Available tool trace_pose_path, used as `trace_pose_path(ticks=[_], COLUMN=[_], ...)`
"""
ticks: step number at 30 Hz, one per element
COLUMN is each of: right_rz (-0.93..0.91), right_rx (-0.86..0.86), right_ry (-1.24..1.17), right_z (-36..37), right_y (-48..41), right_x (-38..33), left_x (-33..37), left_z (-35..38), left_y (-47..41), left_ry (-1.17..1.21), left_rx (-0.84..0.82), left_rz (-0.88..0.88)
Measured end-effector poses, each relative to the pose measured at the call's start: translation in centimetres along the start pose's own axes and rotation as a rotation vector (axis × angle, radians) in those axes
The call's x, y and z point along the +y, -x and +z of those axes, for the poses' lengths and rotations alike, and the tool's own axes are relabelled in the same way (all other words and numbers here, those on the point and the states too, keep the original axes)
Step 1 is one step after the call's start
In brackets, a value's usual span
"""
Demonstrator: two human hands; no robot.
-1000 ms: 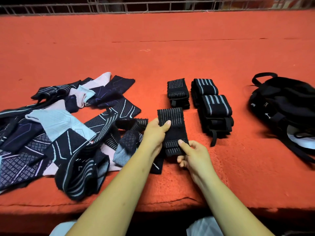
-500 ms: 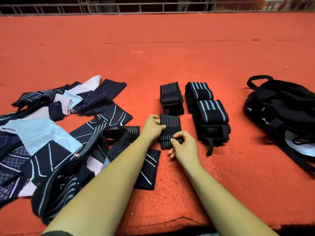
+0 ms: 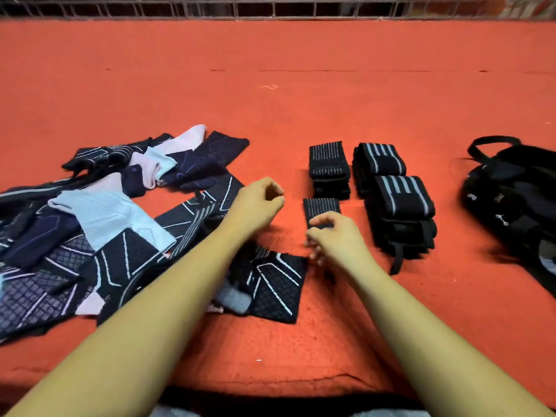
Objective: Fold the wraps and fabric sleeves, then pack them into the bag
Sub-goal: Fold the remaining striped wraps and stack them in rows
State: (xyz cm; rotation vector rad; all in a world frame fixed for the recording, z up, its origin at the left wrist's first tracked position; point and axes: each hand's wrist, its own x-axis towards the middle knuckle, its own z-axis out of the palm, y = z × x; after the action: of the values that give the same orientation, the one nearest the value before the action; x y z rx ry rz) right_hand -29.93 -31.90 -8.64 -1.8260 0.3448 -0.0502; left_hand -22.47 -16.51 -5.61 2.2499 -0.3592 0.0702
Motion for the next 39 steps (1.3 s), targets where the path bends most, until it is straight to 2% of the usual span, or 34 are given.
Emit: trace_pose_path(ticks=[3, 7, 9, 11, 13, 17, 19, 21, 25, 27, 31, 33, 36, 39], right_rz=[-0.041, -0.14, -0.203, -0.259, -0.256, -0.233, -0.248, -0.25, -0.424, -0.386, -0.12, -0.098, -0.236, -0.299], right_rx=[-0.063, -0.096, -0.11, -0.099, -0.119, -0.247, -0.284, -0.301, -0.215, -0.347, -0.689, -0.737, -0.614, -0.502], right_ry=[0.009, 0.117, 0.167, 0.234, 0.276, 0.358, 0.39, 0.362, 0.192, -0.012, -0.507, -0.51, -0.284, -0.264], right_z=[2.9, 6.8, 9.0, 10.9, 12.5, 14.2, 14.3, 13.9, 12.4, 11.8, 9.7, 8.6, 7.8, 6.9], right_y=[-0.9, -2.5, -3.0, -3.2, -3.3, -3.1, -2.8, -2.5, -1.8, -0.9, 1.2, 2.1, 3.2, 4.0], right_x=[-2.1, -3.4, -3.5, -3.6, -3.8, -3.1, -2.4, -2.6, -5.3, -7.1, -9.6, -10.3, -10.3, -10.5], left_x=[-2.2, -6.8, -8.1, -8.9, -9.9, -10.8, -10.6, -10.5, -7.6, -6.0, -3.0, -2.1, -1.4, -1.4], left_z=[-3.9, -7.2, -8.3, -9.1, -9.3, -9.7, -10.5, -11.8, -14.4, -15.2, -16.1, -16.2, -15.6, -14.9], left_y=[2.5, 6.2, 7.4, 8.1, 8.6, 9.4, 9.1, 8.5, 7.8, 7.8, 7.5, 7.7, 8.3, 9.1], left_ry=[-0.118, -0.253, -0.246, -0.222, -0.264, -0.218, -0.246, -0.155, 0.455, 0.598, 0.636, 0.609, 0.596, 0.529], left_rx=[0.045, -0.059, -0.092, -0.12, -0.135, 0.037, 0.132, 0.184, 0.17, 0.126, 0.107, 0.095, 0.04, 0.057], left_rz=[0.038, -0.032, -0.043, 0.017, 0.02, -0.25, -0.239, -0.189, -0.114, -0.041, 0.077, 0.092, 0.118, 0.079])
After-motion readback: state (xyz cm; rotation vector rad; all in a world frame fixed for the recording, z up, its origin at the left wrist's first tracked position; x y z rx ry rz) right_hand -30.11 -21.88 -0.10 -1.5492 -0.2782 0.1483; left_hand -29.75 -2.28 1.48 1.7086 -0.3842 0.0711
